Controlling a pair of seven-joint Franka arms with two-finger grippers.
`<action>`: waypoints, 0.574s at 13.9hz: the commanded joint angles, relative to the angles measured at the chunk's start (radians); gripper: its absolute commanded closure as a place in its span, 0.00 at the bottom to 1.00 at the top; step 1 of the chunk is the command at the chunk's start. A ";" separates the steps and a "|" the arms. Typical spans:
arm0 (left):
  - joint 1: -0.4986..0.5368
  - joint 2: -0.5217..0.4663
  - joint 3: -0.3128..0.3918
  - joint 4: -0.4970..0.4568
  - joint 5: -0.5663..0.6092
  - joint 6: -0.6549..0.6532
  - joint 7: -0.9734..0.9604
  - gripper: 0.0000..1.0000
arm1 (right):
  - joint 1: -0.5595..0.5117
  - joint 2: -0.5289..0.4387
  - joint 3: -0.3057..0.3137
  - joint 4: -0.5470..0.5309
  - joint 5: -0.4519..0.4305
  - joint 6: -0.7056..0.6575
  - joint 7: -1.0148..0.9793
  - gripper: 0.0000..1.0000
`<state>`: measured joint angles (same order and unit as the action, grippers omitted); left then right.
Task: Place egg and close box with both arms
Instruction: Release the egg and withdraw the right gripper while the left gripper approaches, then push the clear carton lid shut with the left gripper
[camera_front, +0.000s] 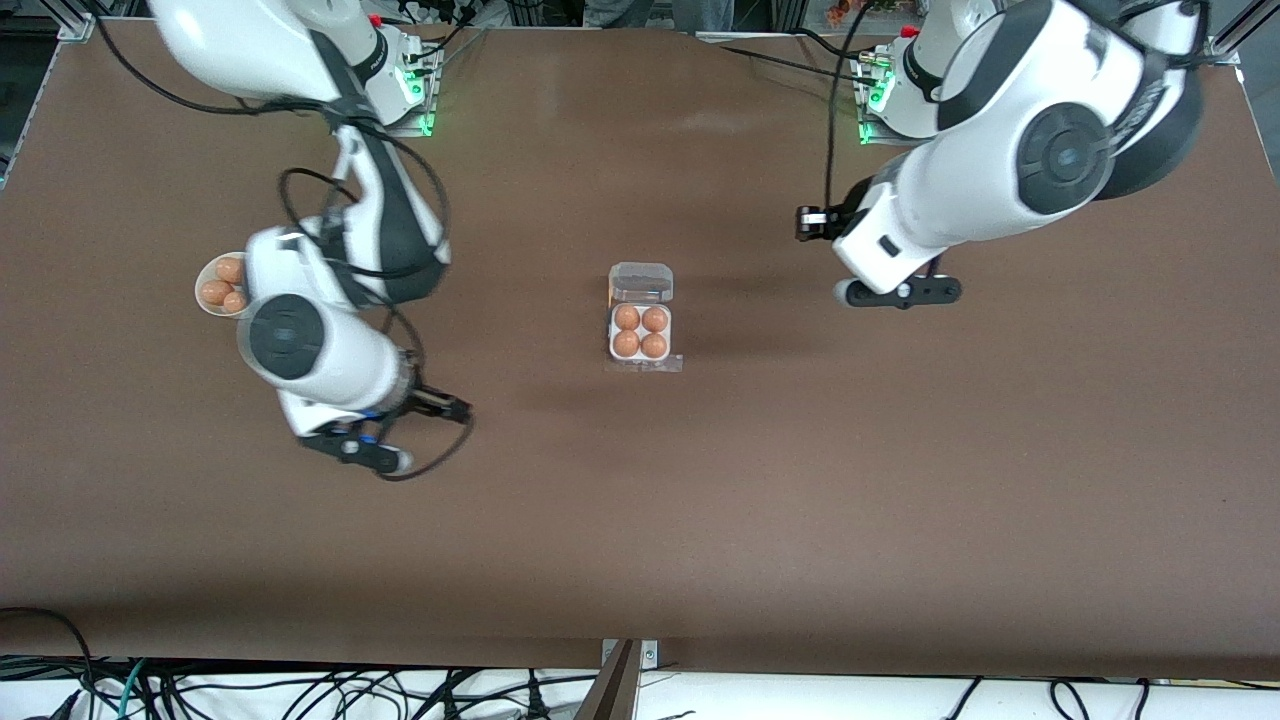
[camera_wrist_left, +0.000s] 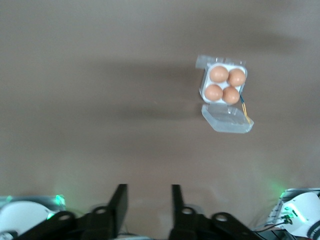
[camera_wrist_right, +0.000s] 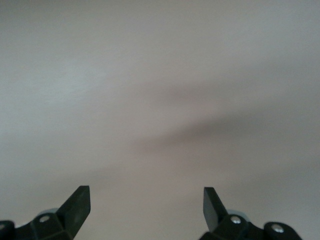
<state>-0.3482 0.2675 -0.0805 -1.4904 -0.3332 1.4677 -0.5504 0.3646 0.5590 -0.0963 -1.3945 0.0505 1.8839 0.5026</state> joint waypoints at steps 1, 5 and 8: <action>-0.101 0.074 0.013 0.025 -0.023 -0.018 -0.114 0.85 | -0.099 -0.212 0.021 -0.225 -0.034 0.027 -0.238 0.00; -0.153 0.179 0.013 0.029 -0.142 -0.015 -0.118 0.96 | -0.229 -0.471 0.053 -0.374 -0.046 0.024 -0.357 0.00; -0.186 0.238 0.013 0.029 -0.179 -0.009 -0.117 0.96 | -0.251 -0.586 0.046 -0.380 -0.088 -0.090 -0.364 0.00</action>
<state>-0.5105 0.4680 -0.0810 -1.4893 -0.4790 1.4701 -0.6633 0.1306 0.0767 -0.0723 -1.7074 0.0038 1.8420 0.1442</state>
